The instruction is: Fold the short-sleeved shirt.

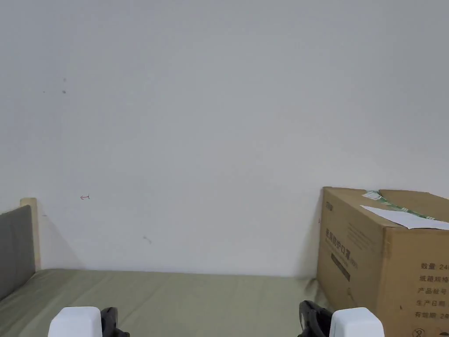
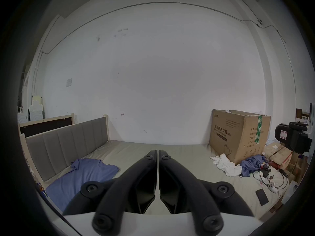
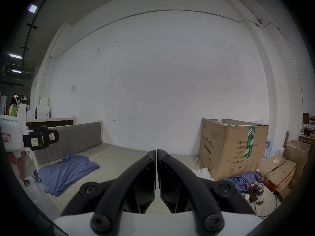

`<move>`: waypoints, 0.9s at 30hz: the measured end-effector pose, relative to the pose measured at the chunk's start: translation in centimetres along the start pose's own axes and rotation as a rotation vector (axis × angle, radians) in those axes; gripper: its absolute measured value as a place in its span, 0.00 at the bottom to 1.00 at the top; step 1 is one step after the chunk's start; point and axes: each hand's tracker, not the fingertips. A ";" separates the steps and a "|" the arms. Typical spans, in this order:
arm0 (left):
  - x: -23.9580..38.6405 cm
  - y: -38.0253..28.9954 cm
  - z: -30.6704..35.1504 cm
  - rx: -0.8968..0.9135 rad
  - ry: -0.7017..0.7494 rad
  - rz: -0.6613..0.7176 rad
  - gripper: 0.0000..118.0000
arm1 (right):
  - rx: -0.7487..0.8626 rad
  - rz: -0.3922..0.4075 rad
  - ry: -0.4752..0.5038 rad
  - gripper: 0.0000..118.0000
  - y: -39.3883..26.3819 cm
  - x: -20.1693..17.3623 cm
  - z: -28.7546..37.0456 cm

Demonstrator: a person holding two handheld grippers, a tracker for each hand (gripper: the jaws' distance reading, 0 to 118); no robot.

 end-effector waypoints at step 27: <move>-22.5 -3.0 2.5 -0.138 0.453 0.024 0.03 | -0.046 -0.028 0.358 0.01 -2.9 -20.6 -9.8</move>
